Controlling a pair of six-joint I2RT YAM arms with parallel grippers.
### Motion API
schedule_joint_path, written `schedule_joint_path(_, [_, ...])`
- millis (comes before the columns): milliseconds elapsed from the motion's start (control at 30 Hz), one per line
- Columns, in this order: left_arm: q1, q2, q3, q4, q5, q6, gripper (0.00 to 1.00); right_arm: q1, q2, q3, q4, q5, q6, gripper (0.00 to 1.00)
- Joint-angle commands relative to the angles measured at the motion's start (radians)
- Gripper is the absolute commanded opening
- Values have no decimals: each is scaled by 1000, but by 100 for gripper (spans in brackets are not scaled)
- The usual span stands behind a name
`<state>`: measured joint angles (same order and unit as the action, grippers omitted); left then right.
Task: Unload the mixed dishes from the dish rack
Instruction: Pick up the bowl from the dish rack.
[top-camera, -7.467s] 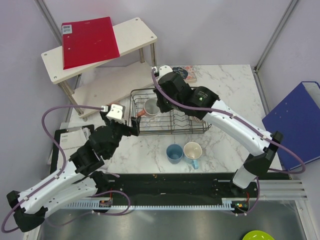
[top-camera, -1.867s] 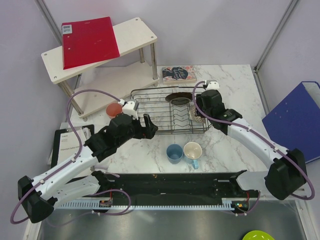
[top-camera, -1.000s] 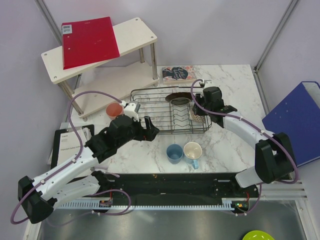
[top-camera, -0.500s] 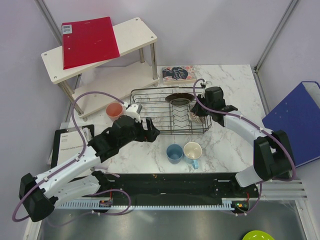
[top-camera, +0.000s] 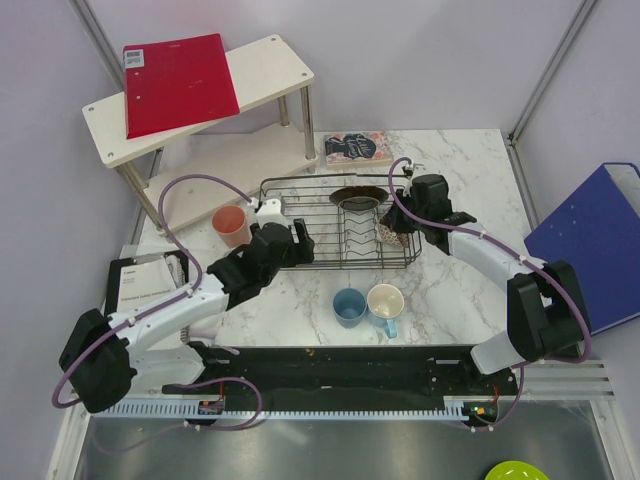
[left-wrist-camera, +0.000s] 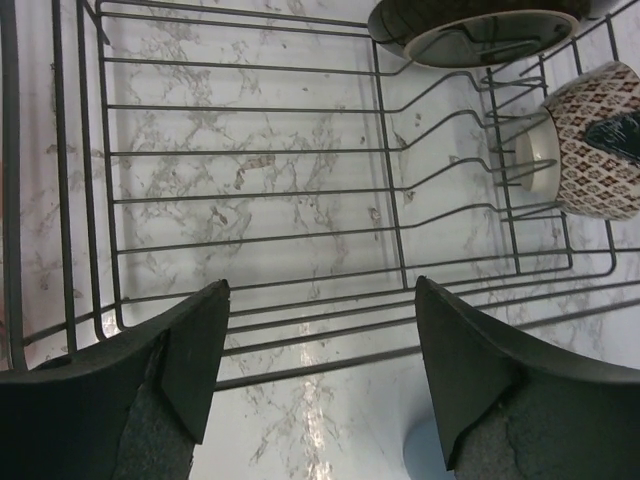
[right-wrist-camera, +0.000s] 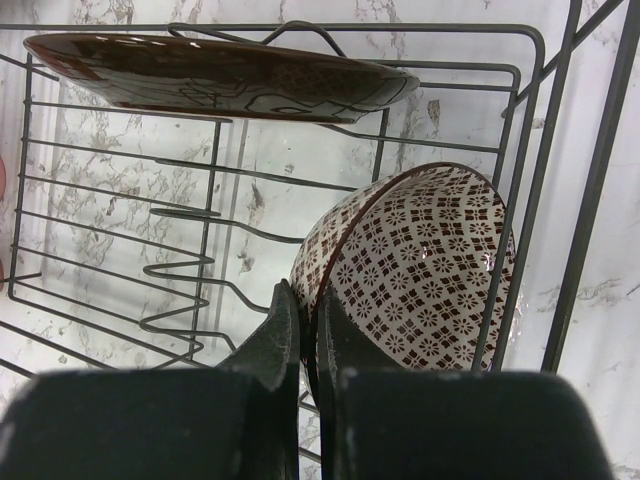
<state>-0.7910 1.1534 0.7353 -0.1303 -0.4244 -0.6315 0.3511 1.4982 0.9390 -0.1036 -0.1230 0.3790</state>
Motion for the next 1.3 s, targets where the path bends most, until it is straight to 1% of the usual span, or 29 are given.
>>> schedule_joint_path(0, [4, 37, 10, 96, -105, -45, 78, 6, 7, 3, 2, 28, -57, 0])
schedule_joint_path(133, [6, 25, 10, 49, -112, -66, 77, 5, 5, -6, 12, 28, -52, 0])
schedule_joint_path(267, [6, -6, 27, -3, -123, -79, 73, 5, 7, -19, 24, 28, -49, 0])
schedule_joint_path(333, [6, -17, 35, -17, -123, -77, 73, 5, 8, -22, 27, 31, -46, 0])
schedule_joint_path(400, [6, -18, 55, -26, -99, -30, 81, 3, 8, -23, 27, 37, -46, 0])
schedule_joint_path(433, [6, -18, 62, -35, -87, 36, 85, 3, 4, -25, 27, 39, -45, 0])
schedule_joint_path(467, [4, -20, 71, -46, -76, 70, 94, 3, 0, -25, 27, 43, -46, 0])
schedule_joint_path(500, [6, -23, 85, -52, -45, 107, 96, 3, -3, -26, 25, 43, -46, 0])
schedule_joint_path(533, [4, -27, 91, -66, -31, 175, 97, 3, -6, -28, 25, 45, -46, 0])
schedule_joint_path(567, [4, -29, 96, -77, -21, 206, 98, 3, -4, -29, 25, 45, -45, 0])
schedule_joint_path(633, [4, -35, 110, -101, 21, 281, 97, 3, -3, -29, 25, 45, -46, 0])
schedule_joint_path(733, [4, -34, 113, -140, 61, 332, 91, 3, 3, -29, 33, 42, -42, 0])
schedule_joint_path(767, [6, -31, 110, -143, 68, 335, 89, 3, 8, -29, 33, 40, -42, 0])
schedule_joint_path(867, [4, -27, 92, -141, 78, 325, 85, 3, 13, -31, 38, 36, -37, 0])
schedule_joint_path(933, [4, -35, 93, -157, -17, 273, 82, 3, 13, -31, 38, 29, -35, 0])
schedule_joint_path(967, [6, -38, 102, -160, -109, 259, 82, 3, 13, -32, 38, 29, -35, 0])
schedule_joint_path(1067, [12, -41, 125, -167, -250, 250, 81, 2, 10, -34, 39, 31, -34, 0])
schedule_joint_path(1167, [48, -14, 168, -176, -298, 253, 79, 2, 10, -35, 41, 33, -35, 0])
schedule_joint_path(1233, [105, 8, 199, -219, -291, 213, 77, 3, 8, -37, 41, 33, -34, 0])
schedule_joint_path(1267, [127, 28, 206, -229, -265, 199, 75, 2, 7, -37, 41, 36, -34, 0])
